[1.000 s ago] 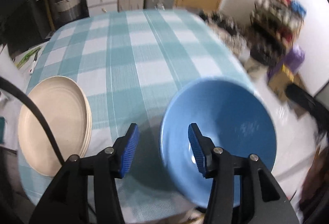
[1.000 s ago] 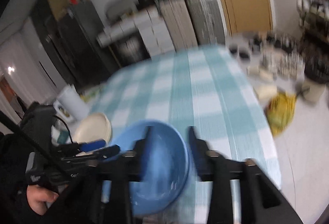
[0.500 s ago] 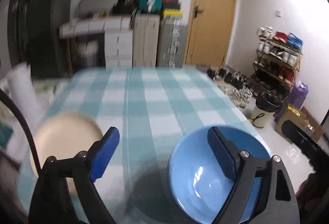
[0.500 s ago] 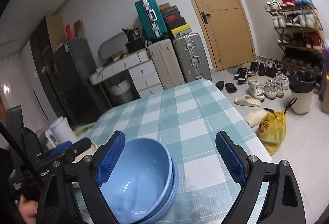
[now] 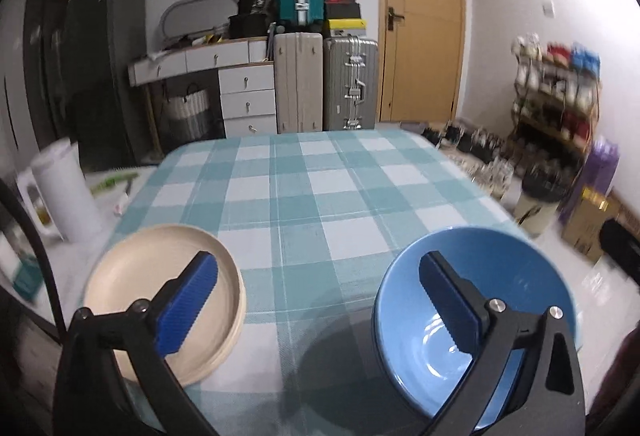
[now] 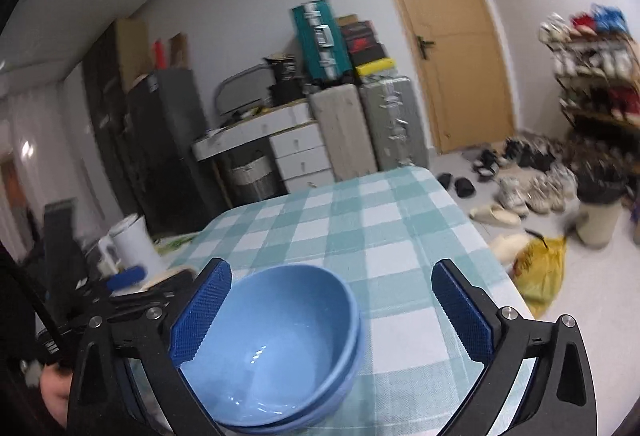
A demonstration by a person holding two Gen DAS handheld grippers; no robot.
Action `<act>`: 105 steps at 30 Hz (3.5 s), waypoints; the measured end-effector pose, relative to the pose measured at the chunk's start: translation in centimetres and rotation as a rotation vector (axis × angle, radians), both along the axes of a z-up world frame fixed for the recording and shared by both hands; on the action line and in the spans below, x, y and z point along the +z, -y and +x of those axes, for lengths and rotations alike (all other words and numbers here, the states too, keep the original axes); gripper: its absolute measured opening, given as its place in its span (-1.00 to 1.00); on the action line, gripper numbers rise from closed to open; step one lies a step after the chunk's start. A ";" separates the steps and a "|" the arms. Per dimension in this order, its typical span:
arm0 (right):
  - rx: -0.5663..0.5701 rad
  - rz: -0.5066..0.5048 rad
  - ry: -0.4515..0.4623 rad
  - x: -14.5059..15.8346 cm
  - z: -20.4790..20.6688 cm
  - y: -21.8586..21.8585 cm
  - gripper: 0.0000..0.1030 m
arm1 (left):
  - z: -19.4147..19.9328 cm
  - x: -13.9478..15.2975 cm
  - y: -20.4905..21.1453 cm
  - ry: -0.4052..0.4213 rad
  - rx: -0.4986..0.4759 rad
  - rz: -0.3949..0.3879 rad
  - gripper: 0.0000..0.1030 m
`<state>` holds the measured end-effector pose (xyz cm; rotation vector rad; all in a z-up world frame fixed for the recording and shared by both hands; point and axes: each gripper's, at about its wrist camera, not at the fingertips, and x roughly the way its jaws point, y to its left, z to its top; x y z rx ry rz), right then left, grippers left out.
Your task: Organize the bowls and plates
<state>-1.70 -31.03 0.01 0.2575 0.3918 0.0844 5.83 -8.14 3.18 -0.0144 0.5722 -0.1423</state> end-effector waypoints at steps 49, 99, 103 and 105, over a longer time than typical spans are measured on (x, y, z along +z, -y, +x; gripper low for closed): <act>0.068 0.156 -0.309 -2.5 1.3 1.8 0.98 | 2.0 -3.1 3.6 -0.404 -0.023 0.056 1.00; 0.047 0.332 -0.773 -11.8 10.2 -1.4 -0.44 | 4.9 -8.4 4.5 -0.742 -0.112 -0.251 -0.45; 0.063 0.294 -0.739 -11.0 9.7 -1.9 -0.44 | 4.9 -8.0 4.4 -0.721 -0.117 -0.245 -0.46; 0.079 0.264 -0.717 -10.4 9.5 -2.3 -0.44 | 4.8 -7.6 4.2 -0.706 -0.117 -0.244 -0.45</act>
